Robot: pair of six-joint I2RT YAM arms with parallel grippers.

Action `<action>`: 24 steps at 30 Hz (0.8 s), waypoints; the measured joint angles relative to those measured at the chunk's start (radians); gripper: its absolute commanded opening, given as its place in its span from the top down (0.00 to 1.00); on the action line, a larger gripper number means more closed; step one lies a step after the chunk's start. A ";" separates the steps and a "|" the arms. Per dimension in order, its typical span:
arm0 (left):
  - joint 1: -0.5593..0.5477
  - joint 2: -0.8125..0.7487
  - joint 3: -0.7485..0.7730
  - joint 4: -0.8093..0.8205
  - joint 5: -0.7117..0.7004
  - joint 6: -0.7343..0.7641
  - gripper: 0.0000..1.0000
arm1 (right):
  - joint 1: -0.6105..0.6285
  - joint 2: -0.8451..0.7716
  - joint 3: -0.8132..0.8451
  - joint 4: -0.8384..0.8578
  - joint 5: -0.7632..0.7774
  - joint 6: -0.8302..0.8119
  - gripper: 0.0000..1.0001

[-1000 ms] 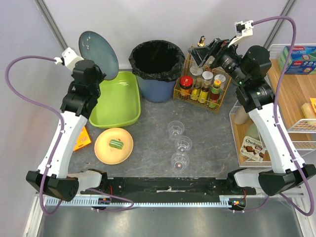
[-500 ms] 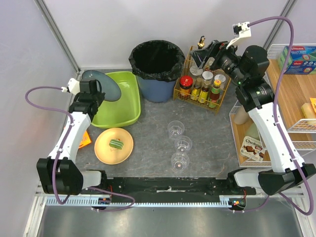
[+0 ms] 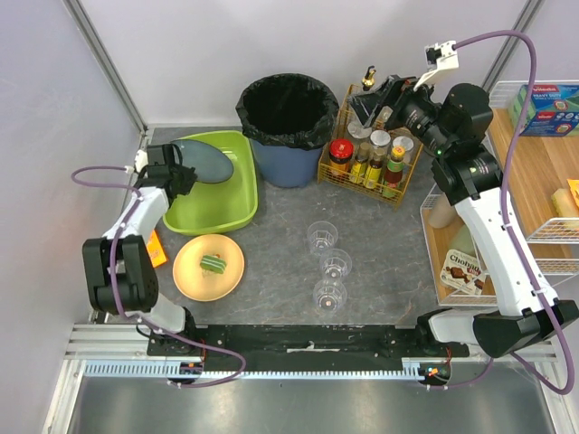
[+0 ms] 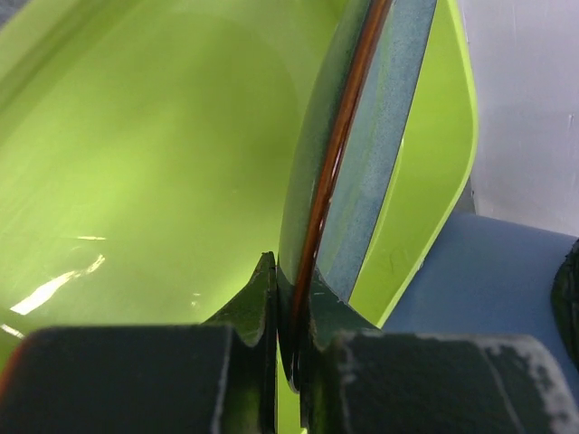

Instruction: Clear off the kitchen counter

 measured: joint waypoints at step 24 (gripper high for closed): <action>0.013 0.270 -0.075 0.393 0.173 -0.090 0.37 | -0.001 -0.027 -0.035 -0.049 0.005 -0.011 0.02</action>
